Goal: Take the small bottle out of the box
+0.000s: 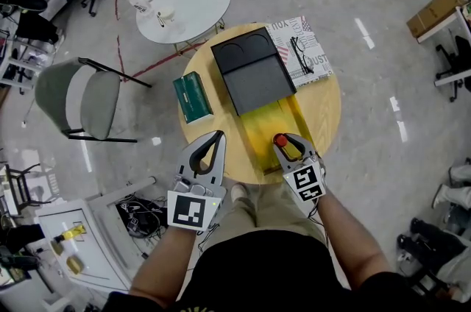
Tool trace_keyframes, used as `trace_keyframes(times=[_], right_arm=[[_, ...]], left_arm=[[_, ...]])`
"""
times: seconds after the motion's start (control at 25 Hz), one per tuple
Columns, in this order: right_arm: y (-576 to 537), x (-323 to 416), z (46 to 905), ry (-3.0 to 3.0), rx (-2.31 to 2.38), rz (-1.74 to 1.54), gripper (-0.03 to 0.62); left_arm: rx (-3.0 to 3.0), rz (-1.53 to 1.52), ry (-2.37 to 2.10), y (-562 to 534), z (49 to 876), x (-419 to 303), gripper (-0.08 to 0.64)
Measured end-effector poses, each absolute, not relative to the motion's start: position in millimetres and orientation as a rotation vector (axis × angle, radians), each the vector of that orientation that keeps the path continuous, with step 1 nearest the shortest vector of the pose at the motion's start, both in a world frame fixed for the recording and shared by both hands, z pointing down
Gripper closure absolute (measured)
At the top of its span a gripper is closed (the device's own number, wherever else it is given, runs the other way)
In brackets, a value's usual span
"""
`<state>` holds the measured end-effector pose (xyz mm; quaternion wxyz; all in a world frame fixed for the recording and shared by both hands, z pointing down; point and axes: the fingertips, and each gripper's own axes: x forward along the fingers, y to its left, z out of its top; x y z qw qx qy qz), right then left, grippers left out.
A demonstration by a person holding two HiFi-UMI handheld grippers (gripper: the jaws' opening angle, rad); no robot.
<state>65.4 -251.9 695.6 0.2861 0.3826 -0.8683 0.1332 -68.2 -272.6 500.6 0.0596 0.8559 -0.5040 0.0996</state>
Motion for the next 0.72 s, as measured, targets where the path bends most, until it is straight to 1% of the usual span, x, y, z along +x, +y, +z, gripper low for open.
trace_keyframes(times=[0.48,0.72], right_arm=[[-236,70,659,-2.343,1.029,0.464,0.44],[-233,77,638,-2.33,1.06,0.441,0.44]], left_arm=[[2.62,0.288,-1.517,-262,479,-71,0.546],[2.637,0.282,-1.532,-259,466,-79,0.546]])
